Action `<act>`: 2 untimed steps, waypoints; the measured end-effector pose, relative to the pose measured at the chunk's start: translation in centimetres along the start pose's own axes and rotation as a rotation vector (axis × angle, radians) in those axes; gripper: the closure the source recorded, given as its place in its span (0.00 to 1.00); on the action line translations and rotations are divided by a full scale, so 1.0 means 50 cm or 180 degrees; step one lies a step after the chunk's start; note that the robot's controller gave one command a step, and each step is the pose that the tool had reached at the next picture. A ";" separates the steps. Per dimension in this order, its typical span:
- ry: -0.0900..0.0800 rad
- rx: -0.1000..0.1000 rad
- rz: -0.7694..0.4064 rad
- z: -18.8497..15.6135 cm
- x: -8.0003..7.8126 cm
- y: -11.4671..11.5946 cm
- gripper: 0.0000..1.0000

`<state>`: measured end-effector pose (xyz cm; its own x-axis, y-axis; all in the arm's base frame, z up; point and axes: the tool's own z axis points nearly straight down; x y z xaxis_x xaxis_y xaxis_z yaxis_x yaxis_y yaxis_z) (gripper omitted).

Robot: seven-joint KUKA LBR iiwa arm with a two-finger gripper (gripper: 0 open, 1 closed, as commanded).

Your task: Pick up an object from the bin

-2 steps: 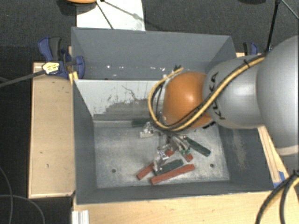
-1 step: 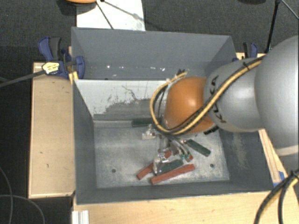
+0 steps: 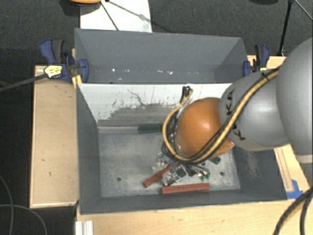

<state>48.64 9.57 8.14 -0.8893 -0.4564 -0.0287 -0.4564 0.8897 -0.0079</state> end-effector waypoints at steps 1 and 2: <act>-0.0001 0.0000 0.0005 0.000 0.000 0.000 1.00; 0.0082 -0.0025 -0.0034 -0.281 0.026 -0.040 1.00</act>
Offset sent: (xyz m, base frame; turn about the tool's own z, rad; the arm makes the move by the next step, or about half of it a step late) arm -0.0073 -0.0244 0.1396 -0.0142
